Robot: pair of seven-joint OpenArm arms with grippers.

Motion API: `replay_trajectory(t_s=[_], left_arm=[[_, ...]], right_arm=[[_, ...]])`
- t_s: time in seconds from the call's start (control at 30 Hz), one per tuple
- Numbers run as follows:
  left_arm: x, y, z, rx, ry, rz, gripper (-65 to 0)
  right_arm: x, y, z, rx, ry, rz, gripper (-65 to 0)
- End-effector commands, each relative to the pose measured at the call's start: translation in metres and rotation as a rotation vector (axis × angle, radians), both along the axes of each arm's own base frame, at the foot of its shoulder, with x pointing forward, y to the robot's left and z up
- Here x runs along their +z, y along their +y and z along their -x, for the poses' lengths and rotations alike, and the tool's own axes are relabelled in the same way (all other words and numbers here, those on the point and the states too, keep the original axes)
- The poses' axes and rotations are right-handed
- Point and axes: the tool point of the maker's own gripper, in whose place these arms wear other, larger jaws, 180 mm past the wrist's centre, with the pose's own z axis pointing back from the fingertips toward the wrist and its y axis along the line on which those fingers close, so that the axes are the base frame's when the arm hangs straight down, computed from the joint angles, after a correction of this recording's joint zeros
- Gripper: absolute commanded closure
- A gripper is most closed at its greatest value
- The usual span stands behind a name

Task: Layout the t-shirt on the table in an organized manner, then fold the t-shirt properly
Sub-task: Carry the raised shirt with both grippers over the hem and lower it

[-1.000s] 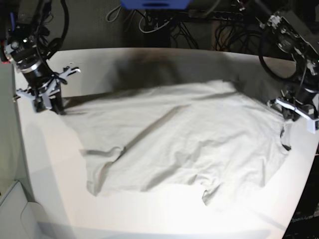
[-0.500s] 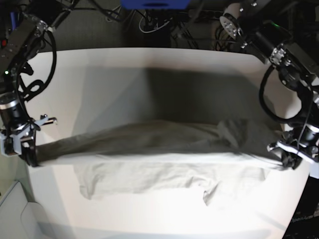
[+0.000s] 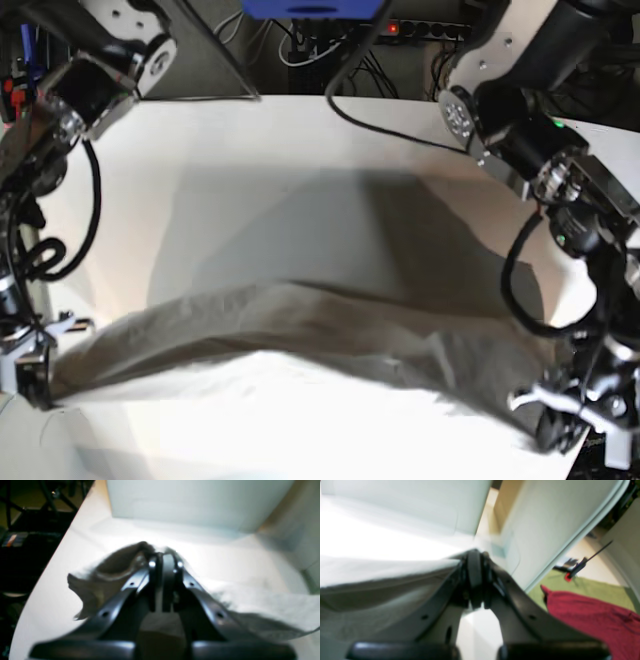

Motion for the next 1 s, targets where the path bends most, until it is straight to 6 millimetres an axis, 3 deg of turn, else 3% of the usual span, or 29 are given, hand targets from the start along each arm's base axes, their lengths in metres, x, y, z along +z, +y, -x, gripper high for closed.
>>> replay_trajectory(t_s=[0.0, 0.37, 0.77, 0.9, 0.97], left_arm=[[0.037, -0.002, -0.003, 0.000, -0.110, 0.011, -0.2], [0.091, -0.019, -0.008, -0.044, -0.235, -0.024, -0.2], [0.176, -0.016, 0.006, -0.044, -0.444, -0.038, -0.2], [0.179, -0.018, 0.006, -0.049, -0.447, -0.038, -0.2], [0.169, -0.016, 0.004, -0.045, -0.421, -0.039, -0.2]], right_arm=[[0.029, 0.000, -0.002, 0.008, -0.083, 0.021, 0.0], [0.095, -0.001, -0.011, 0.005, -0.251, 0.024, 0.0], [0.173, -0.011, -0.004, -0.028, -0.450, 0.013, 0.0], [0.202, -0.026, 0.008, -0.066, -0.536, -0.013, 0.0], [0.214, -0.036, 0.015, -0.092, -0.574, -0.018, 0.0]])
